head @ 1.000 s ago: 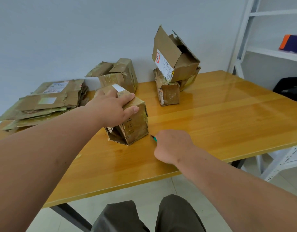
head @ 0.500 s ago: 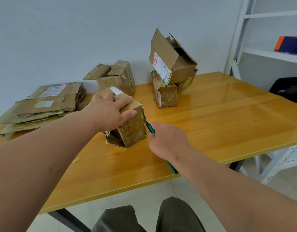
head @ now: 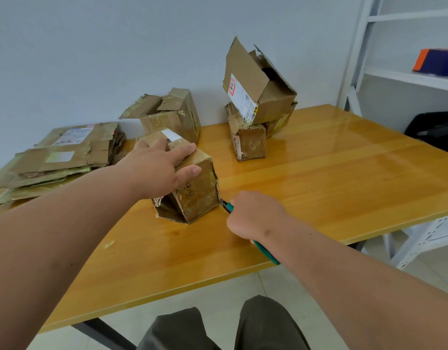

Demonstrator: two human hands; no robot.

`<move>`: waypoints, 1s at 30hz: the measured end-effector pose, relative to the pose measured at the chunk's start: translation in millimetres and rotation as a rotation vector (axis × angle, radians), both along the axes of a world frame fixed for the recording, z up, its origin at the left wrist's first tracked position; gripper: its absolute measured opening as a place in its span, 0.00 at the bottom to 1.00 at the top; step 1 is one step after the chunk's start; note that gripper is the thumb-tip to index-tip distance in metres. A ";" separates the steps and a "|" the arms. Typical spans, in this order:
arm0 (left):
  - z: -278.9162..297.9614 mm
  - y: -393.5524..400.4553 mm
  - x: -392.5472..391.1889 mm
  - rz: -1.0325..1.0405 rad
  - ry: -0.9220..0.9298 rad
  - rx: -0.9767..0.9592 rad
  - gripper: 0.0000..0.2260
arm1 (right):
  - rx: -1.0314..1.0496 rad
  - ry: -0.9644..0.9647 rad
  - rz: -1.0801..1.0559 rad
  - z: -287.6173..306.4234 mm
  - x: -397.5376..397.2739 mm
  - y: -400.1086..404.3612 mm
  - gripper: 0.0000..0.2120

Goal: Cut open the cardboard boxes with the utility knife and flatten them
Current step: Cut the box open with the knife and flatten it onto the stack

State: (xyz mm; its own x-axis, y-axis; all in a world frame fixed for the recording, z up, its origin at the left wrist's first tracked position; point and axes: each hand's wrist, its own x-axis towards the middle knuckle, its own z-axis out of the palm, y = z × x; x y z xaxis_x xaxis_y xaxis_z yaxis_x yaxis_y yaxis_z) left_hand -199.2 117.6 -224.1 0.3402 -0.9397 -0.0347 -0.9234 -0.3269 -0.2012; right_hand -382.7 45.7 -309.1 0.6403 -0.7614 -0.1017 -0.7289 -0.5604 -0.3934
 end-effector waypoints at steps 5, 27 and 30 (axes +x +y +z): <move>16.5 9.3 9.7 -0.018 0.125 0.102 0.32 | 0.052 -0.247 -0.036 5.1 -27.0 -20.3 0.03; 26.3 28.2 28.5 -0.122 0.276 -0.173 0.29 | -0.468 -0.078 -0.126 -12.4 -20.8 -41.0 0.18; 16.4 33.2 36.3 -0.180 0.049 -0.249 0.28 | -0.515 -0.269 -0.127 -5.6 -14.0 -36.2 0.26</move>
State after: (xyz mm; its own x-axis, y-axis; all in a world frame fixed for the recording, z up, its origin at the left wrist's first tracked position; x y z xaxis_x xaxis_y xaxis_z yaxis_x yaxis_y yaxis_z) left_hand -162.9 150.8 -207.7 0.1709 -0.9664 0.1920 -0.9776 -0.1907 -0.0896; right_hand -396.7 9.5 -314.7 0.4932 -0.7418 0.4543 -0.7152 -0.6431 -0.2737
